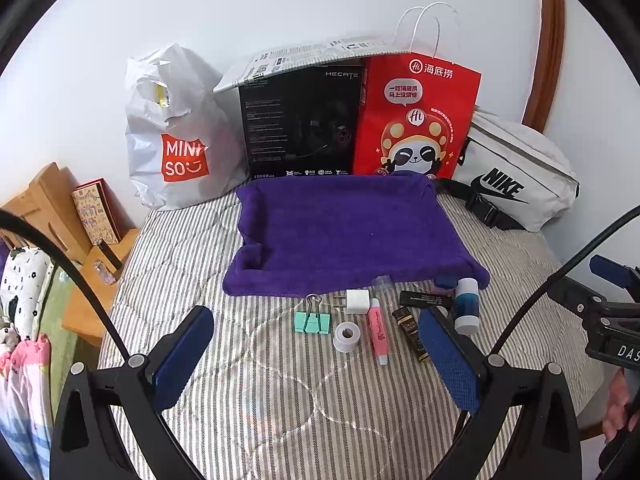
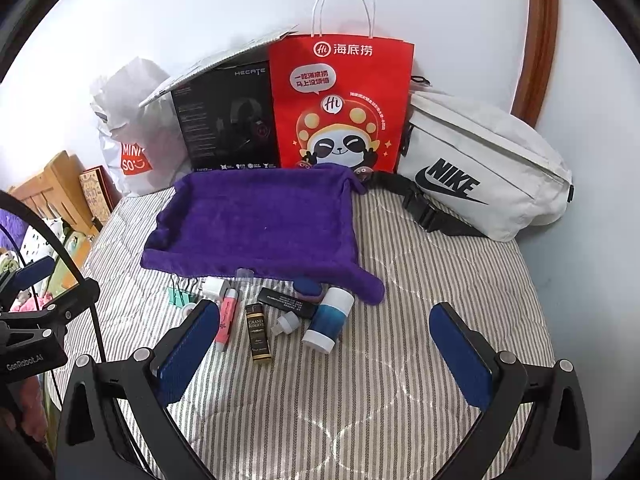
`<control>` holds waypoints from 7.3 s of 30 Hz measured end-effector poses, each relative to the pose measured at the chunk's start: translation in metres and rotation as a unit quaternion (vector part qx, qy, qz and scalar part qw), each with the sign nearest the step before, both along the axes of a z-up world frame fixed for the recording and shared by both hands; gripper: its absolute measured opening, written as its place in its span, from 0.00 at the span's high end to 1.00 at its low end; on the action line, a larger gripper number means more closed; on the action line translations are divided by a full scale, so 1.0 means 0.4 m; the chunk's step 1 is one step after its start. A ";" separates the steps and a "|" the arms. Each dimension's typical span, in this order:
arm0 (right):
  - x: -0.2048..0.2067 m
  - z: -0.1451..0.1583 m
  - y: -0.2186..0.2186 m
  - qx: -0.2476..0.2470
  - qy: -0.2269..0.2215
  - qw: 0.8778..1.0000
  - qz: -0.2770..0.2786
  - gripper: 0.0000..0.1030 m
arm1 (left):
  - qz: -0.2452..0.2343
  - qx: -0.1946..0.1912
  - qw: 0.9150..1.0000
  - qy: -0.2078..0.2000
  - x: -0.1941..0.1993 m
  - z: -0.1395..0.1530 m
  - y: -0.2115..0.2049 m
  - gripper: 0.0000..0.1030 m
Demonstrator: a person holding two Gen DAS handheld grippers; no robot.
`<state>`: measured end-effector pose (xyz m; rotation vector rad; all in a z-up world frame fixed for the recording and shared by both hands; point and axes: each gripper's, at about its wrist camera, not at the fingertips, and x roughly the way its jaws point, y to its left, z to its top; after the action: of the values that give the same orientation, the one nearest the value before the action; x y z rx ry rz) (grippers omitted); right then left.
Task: Organize rigid objects
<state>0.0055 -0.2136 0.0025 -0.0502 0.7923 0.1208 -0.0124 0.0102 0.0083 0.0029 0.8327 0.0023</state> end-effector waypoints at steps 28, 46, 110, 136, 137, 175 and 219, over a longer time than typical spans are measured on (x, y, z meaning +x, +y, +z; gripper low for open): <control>0.012 -0.010 -0.013 0.004 0.006 1.000 -0.006 0.00 | -0.006 0.014 1.000 0.013 0.019 -0.016 -0.018 0.00; 0.066 -0.068 -0.036 0.006 0.035 0.999 -0.011 0.00 | -0.002 0.010 0.999 0.041 0.091 -0.124 0.017 0.00; 0.186 -0.303 -0.087 0.002 0.115 0.993 -0.034 0.02 | -0.050 0.010 0.998 0.027 0.198 -0.435 0.057 0.62; 0.247 -0.356 -0.048 -0.021 0.126 0.992 0.015 0.29 | -0.049 0.004 0.998 0.031 0.199 -0.434 0.058 0.62; 0.254 -0.365 -0.038 -0.022 0.129 0.991 0.020 0.29 | -0.049 0.004 0.998 0.031 0.199 -0.434 0.060 0.62; 0.250 -0.323 -0.078 0.013 0.104 0.993 0.054 0.64 | -0.028 -0.007 0.999 0.030 0.151 -0.413 0.060 0.62; 0.659 -0.276 0.065 0.007 0.082 0.992 0.096 0.65 | -0.037 -0.071 0.997 -0.002 0.467 -0.232 0.102 0.62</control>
<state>0.2692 -0.1876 -0.1078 -0.1053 0.9509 0.3161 0.1744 0.0509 -0.0846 -0.0999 0.8261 -0.1264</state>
